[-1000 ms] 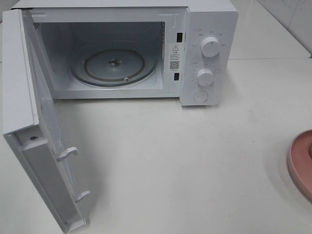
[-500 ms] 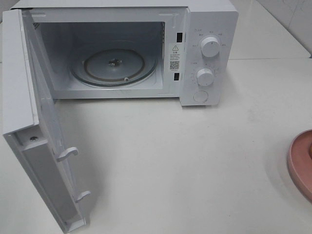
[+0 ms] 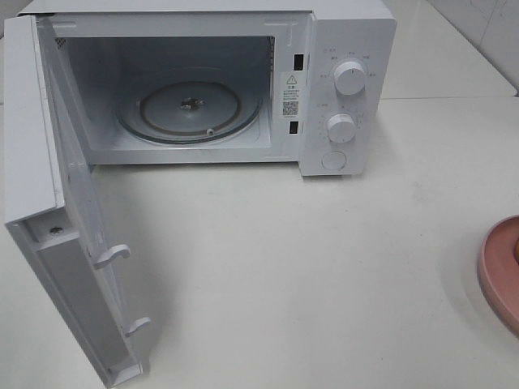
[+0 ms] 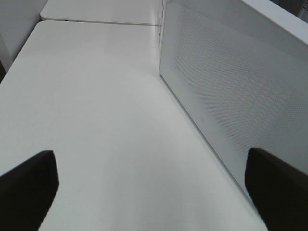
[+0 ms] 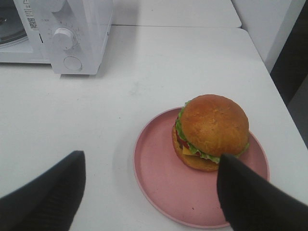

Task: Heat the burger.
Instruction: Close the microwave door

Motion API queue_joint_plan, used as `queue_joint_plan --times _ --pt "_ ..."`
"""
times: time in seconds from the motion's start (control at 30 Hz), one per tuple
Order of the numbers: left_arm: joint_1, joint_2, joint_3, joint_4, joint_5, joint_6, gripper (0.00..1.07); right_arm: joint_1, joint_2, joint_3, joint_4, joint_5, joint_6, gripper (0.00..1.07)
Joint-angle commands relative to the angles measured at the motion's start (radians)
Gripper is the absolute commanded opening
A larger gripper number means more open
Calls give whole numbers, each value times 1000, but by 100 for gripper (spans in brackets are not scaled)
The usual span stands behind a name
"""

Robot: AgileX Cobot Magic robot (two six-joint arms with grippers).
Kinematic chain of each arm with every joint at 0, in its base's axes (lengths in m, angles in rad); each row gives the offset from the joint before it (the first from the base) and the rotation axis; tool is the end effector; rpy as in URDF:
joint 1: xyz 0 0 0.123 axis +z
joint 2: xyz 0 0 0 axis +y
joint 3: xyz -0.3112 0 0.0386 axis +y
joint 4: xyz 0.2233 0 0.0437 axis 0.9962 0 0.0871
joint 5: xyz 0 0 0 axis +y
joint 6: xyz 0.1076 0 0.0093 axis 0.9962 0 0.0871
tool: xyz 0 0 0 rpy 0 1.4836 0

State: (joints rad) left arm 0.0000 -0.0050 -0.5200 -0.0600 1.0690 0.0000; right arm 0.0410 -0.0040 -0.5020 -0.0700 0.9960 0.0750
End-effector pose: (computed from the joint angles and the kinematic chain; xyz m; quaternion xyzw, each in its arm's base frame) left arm -0.0433 -0.0057 0.2622 0.0017 0.8485 -0.0299 0.5284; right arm -0.0377 -0.0079 0.2646 0.0145 0.8336 -0.0030 0.5521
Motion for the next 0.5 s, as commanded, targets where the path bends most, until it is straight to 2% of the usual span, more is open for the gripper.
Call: queue_joint_plan --times 0.03,0.5 --pt "0 -16 3 -7 2 0 98 -6 -27 3 1 -1 -15 75" --pt "0 -1 -5 -19 -5 0 98 -6 -27 3 1 -1 -15 75"
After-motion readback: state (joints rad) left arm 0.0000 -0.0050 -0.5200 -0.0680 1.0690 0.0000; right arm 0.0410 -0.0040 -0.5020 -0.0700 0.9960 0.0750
